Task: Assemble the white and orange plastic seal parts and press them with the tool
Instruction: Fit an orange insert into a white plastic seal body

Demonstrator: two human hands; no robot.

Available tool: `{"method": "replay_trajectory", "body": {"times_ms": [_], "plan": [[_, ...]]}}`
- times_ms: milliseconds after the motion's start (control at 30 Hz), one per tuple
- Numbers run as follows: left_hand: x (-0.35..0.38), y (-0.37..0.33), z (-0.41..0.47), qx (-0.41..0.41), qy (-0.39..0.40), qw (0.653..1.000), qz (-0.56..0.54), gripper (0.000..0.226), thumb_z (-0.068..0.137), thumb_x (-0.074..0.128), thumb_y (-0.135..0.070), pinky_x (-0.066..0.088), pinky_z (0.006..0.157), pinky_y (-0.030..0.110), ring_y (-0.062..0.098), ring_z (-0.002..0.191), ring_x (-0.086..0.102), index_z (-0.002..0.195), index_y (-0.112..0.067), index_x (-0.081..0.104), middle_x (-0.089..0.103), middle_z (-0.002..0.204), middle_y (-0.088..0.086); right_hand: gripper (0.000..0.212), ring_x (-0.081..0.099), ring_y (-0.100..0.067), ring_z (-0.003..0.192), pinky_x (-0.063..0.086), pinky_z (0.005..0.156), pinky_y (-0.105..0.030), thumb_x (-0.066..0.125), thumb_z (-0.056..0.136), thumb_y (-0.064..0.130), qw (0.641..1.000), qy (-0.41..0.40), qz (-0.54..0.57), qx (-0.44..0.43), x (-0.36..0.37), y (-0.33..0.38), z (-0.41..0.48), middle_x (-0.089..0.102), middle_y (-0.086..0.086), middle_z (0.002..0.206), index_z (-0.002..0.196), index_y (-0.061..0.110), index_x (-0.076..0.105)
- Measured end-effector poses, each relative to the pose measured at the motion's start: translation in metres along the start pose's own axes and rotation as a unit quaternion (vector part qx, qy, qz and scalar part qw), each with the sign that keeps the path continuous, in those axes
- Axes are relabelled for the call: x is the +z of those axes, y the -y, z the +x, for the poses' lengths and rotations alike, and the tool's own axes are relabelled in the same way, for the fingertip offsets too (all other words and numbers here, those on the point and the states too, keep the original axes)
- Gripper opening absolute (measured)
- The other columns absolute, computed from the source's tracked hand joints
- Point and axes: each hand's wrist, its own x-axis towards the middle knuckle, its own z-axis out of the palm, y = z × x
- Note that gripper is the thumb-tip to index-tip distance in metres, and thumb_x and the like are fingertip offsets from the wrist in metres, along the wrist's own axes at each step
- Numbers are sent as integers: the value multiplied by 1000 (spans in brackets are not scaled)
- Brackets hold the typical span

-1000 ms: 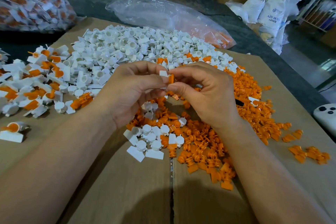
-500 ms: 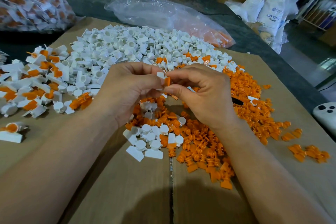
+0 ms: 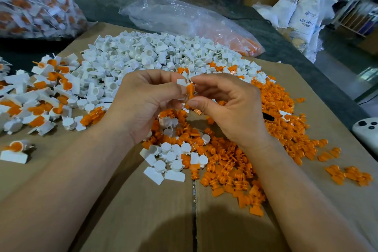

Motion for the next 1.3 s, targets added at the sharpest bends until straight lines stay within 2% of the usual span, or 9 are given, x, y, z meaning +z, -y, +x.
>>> {"method": "replay_trajectory", "body": {"times_ms": [133,333,433,567,700,800,1000,1167,1300], "plan": [[1,1,-1,7,5,1000,12,24,73,62,11,48,48,15,10,49,61,61,-9,66,66,56,2,35,63,-12,77,53,71,-23,74,70,11,1000,-1,-10,-20,-1,0,0,65,-4,86,104,10,64],[0,1,0,17,20,999,25,23,66,66,7,49,49,17,11,52,61,55,-12,71,67,59,2,46,63,-9,79,52,73,-18,75,69,12,1000,-1,-7,-11,-2,0,1,62,3,87,109,19,56],[0,1,-1,11,18,999,33,9,56,70,-4,47,46,17,11,51,61,56,-13,71,67,59,4,40,63,-9,78,52,73,-19,74,70,12,1000,13,-12,-16,-3,-1,1,63,3,87,107,17,60],[-1,1,-1,0,5,999,54,8,55,72,-9,45,44,17,10,51,62,56,-16,72,68,59,3,36,62,-9,78,51,71,-16,72,72,10,999,16,-11,-25,-3,-1,1,62,7,83,105,21,60],[-2,1,-1,-15,3,998,54,7,53,72,-10,44,42,15,11,48,62,54,-16,70,67,57,4,33,62,-10,78,53,72,-22,72,73,8,999,30,-18,-26,-4,-1,2,63,3,85,103,16,64],[-1,0,-2,-21,3,998,60,6,48,71,-16,42,40,14,9,47,60,53,-18,71,66,55,3,29,61,-10,78,52,72,-21,71,73,7,998,40,-35,-28,-4,-2,2,63,1,85,102,9,68],[-1,-1,-3,-23,-2,997,71,13,41,72,-24,34,38,14,7,45,56,53,-19,71,64,53,1,27,60,-10,78,51,72,-22,71,73,5,997,45,-51,-39,-4,-1,2,61,3,85,101,8,68],[-1,0,-2,-27,2,997,68,5,51,73,-14,35,38,13,8,45,56,53,-17,71,63,52,1,28,60,-10,78,52,73,-24,71,73,3,997,49,-51,-37,-4,0,2,60,2,85,101,7,68],[-2,1,-1,-24,-7,997,74,16,63,72,-4,36,39,13,9,45,56,54,-17,71,63,52,2,29,61,-10,78,53,74,-27,71,74,1,997,48,-53,-33,-4,-1,1,59,1,86,103,5,67]]}}
